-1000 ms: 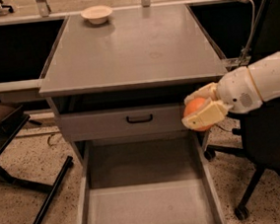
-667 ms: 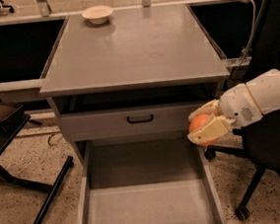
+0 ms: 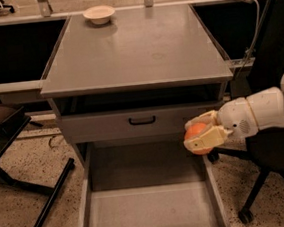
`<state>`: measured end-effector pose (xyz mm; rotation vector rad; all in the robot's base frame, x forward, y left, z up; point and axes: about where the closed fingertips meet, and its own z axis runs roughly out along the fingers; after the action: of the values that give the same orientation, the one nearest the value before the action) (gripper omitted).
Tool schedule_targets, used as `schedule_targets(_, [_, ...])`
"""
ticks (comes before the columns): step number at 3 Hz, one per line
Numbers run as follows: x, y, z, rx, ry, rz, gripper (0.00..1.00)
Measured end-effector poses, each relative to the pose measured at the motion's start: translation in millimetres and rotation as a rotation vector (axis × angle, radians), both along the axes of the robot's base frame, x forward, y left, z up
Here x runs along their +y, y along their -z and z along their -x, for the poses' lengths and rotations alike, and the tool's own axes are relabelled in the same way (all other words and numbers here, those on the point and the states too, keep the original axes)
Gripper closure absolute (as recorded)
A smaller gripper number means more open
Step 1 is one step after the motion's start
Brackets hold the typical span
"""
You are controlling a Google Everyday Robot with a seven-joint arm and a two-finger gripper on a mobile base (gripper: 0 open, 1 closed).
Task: Place orange into middle drawer
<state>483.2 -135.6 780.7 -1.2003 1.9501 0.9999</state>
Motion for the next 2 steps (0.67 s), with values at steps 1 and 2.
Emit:
schedule_targets(1, [47,37,0,0.034,0.041,-0.318,1.0])
schedule_targets(2, [104,63,-16,0.036,0.08,-0.552,1.0])
